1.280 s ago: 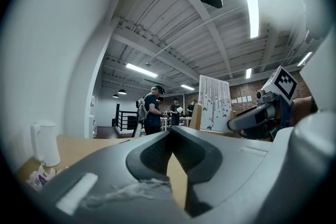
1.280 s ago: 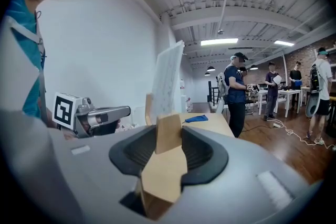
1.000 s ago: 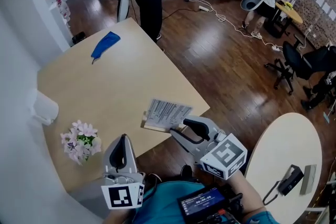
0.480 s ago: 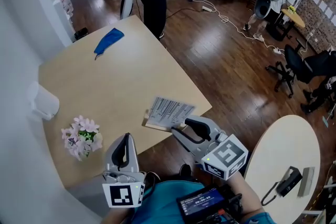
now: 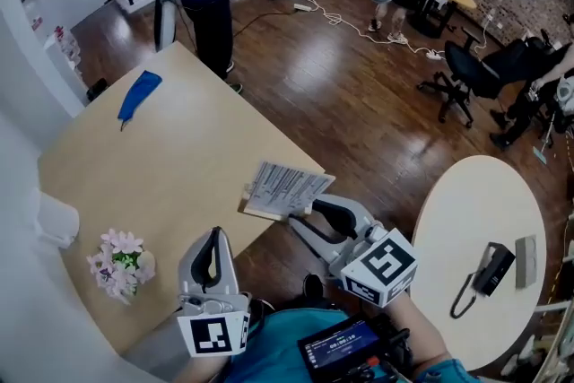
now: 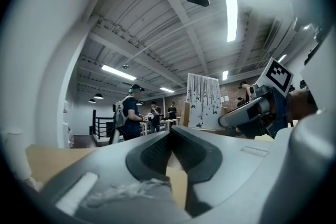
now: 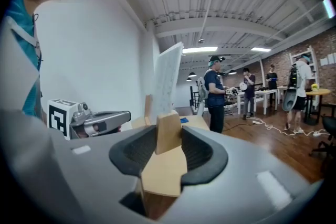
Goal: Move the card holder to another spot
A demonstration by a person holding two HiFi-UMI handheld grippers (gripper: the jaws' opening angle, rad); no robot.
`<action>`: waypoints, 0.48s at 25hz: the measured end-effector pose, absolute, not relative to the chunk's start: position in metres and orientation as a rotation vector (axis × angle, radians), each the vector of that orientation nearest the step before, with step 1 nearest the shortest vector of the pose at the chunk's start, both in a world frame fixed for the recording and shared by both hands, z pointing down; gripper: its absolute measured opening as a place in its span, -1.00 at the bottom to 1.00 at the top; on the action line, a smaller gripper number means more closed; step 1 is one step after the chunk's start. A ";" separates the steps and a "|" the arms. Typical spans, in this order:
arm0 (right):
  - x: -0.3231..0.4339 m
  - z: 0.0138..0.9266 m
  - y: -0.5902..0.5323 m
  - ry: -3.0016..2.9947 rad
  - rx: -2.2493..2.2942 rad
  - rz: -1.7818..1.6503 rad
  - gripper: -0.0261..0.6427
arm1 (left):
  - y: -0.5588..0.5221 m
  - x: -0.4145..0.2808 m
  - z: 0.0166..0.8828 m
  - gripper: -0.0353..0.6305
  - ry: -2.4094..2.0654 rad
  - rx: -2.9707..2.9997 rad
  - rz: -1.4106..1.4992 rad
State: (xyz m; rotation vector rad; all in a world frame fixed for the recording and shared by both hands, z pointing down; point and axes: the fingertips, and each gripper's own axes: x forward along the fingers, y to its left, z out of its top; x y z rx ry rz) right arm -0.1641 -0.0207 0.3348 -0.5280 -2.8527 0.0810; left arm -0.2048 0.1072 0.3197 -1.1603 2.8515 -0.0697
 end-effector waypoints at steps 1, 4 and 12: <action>-0.154 0.335 -0.034 -2.870 -0.449 0.091 -0.50 | 0.092 -0.202 0.321 -0.85 2.831 -1.230 -0.064; -0.121 0.333 -0.068 -2.895 -0.249 0.098 -0.50 | 0.054 -0.191 0.316 -0.85 2.753 -1.369 -0.046; -0.033 0.330 -0.165 -2.870 0.252 0.106 -0.50 | -0.060 -0.143 0.314 -0.85 2.536 -1.780 -0.022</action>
